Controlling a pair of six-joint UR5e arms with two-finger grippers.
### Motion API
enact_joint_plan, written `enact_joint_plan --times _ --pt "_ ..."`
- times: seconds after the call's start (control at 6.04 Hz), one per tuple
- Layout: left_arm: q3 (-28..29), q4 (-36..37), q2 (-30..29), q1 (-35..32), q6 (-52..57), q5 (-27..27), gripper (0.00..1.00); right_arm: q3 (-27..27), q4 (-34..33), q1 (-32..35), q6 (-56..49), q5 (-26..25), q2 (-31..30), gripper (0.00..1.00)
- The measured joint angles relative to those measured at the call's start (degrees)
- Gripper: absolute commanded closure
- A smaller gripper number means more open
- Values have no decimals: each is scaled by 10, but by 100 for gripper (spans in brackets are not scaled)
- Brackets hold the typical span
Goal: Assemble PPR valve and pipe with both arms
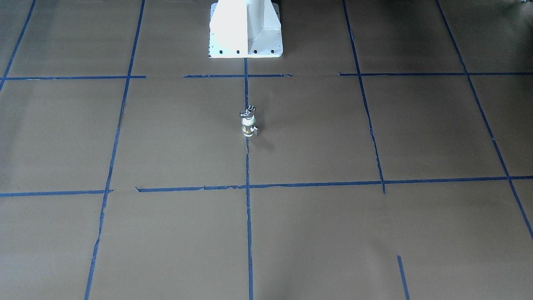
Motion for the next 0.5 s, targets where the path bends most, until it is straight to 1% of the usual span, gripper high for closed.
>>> enact_joint_plan --times 0.5 --pt "11 -2 3 19 -1 3 0 -1 1 -1 0 0 -3 0"
